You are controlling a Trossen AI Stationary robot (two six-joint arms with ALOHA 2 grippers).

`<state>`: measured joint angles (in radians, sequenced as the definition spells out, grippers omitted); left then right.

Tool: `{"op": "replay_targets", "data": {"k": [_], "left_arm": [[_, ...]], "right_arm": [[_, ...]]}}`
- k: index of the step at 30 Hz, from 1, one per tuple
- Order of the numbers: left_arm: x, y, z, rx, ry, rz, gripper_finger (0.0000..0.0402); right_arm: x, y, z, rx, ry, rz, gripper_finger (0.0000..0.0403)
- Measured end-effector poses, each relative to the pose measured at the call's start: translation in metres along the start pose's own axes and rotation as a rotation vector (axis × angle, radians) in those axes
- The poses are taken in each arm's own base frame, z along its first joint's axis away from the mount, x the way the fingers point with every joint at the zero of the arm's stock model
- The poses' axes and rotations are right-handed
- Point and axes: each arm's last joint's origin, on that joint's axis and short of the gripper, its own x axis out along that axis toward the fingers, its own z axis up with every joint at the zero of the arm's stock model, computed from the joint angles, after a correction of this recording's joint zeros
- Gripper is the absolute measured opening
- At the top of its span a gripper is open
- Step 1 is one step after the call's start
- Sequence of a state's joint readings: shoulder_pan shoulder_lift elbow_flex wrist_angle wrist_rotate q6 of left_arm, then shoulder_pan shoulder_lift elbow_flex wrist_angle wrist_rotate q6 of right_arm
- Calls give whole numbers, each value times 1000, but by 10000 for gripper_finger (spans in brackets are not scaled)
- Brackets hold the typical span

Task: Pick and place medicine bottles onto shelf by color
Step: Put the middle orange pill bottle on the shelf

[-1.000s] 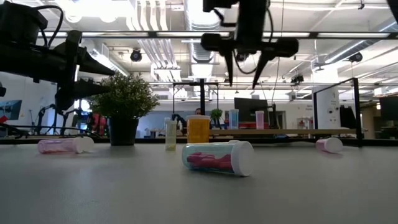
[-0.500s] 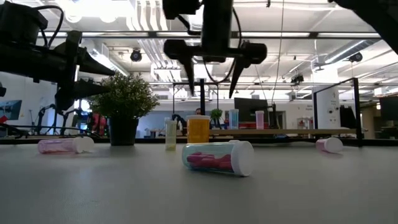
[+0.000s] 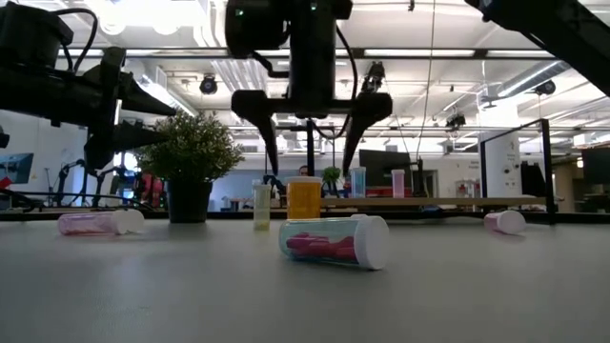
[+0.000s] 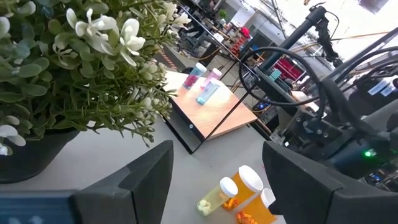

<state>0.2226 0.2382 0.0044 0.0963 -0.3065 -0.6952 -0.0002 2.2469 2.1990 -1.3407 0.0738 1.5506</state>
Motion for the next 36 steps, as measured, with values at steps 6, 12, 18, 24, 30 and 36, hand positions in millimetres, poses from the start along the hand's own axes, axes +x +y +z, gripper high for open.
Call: {"op": "replay_targets", "data": {"k": [6, 12, 18, 24, 30, 36], "left_arm": [[0, 0, 0, 0, 0, 0, 231], [0, 0, 0, 0, -1, 0, 231], [0, 0, 0, 0, 0, 0, 231], [0, 0, 0, 1, 3, 2, 231], [0, 0, 0, 1, 2, 2, 231], [0, 0, 0, 1, 2, 2, 231]], "right_arm": [[6, 2, 0, -21, 0, 2, 388], [9, 2, -1, -21, -3, -7, 354], [16, 2, -1, -29, -3, -6, 290], [18, 2, -1, -40, -3, 0, 214], [18, 3, 0, -41, -3, 7, 193], [8, 0, 0, 13, -4, 20, 207]]}}
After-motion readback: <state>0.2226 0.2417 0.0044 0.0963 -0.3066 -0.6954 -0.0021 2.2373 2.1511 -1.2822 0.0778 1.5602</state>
